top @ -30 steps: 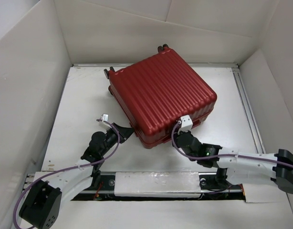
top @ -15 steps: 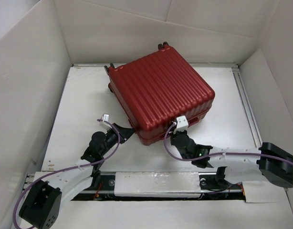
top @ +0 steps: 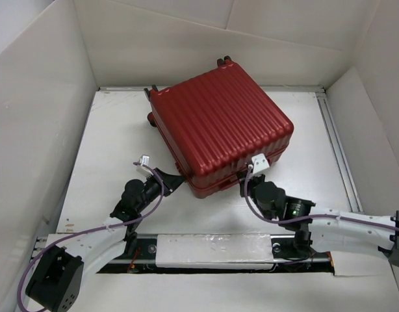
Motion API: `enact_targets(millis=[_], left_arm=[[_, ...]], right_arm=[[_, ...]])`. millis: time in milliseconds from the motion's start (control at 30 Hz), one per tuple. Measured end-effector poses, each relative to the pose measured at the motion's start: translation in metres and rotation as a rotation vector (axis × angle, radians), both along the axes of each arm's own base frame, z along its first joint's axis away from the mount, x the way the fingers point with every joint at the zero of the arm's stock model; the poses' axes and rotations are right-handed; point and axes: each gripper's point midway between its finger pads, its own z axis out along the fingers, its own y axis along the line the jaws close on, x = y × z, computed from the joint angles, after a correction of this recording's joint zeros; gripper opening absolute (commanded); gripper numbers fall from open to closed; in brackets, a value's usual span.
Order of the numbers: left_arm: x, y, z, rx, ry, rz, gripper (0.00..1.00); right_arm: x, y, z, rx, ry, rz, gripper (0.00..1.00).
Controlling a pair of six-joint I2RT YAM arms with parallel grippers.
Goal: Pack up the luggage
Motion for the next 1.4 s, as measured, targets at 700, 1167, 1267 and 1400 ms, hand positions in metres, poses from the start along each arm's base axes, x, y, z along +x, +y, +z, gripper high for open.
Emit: enact_targets(millis=[700,1167,1267,1400], left_arm=[[-0.001,-0.001,0.004,-0.007,-0.012,-0.007,0.0],[-0.001,-0.001,0.003,-0.007,-0.011,-0.008,0.0],[-0.001,-0.001,0.003,-0.005,-0.012,-0.011,0.0],[-0.001,-0.001,0.003,-0.002,-0.014,-0.013,0.0]], right_arm=[[-0.023,0.015,-0.008,0.101,0.133,0.078,0.46],[0.002,0.006,-0.058,-0.109,0.18,-0.058,0.36],[0.009,0.007,-0.052,-0.094,0.152,-0.079,0.33],[0.019,0.006,-0.051,-0.096,0.125,-0.102,0.0]])
